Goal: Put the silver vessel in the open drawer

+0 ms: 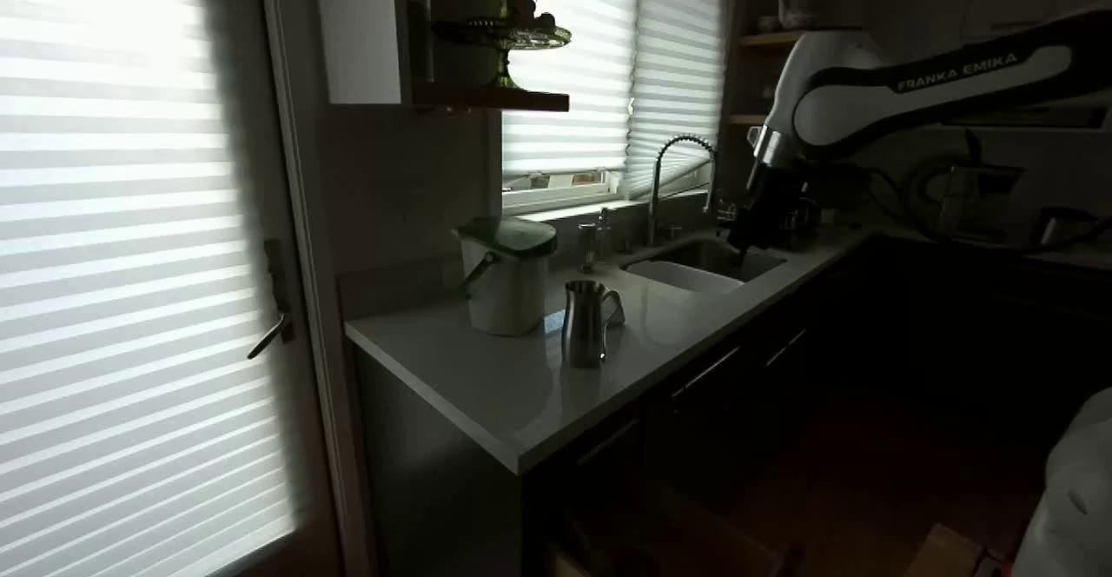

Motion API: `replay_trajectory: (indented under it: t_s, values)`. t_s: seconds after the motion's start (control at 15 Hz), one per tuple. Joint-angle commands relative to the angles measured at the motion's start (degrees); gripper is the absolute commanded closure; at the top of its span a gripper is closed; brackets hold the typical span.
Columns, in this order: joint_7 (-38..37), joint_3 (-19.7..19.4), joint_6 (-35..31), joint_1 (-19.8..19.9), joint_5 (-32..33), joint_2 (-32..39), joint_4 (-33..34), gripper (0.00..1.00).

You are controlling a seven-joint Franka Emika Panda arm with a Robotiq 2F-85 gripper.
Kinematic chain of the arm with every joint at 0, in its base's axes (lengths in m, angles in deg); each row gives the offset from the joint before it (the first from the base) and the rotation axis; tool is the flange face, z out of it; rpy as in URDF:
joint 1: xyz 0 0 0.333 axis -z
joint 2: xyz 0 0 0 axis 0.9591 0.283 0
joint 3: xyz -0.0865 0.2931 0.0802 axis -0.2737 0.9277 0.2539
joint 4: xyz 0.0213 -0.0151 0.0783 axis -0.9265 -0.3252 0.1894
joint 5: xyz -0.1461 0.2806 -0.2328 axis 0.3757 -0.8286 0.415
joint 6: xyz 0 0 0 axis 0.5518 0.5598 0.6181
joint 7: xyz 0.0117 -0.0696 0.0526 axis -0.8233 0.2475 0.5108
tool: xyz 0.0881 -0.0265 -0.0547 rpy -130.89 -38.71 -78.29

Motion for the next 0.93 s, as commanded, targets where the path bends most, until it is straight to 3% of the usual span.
replay_trajectory:
  t_s: [0.0,0.53,0.87]
  values:
    - [-0.14,-0.21,0.15,-0.29,0.15,0.02,0.12,0.0]
    - [-0.14,-0.21,0.15,-0.29,0.15,0.02,0.12,0.0]
    - [-8.71,4.49,1.24,-0.69,-0.37,7.02,7.14,0.0]
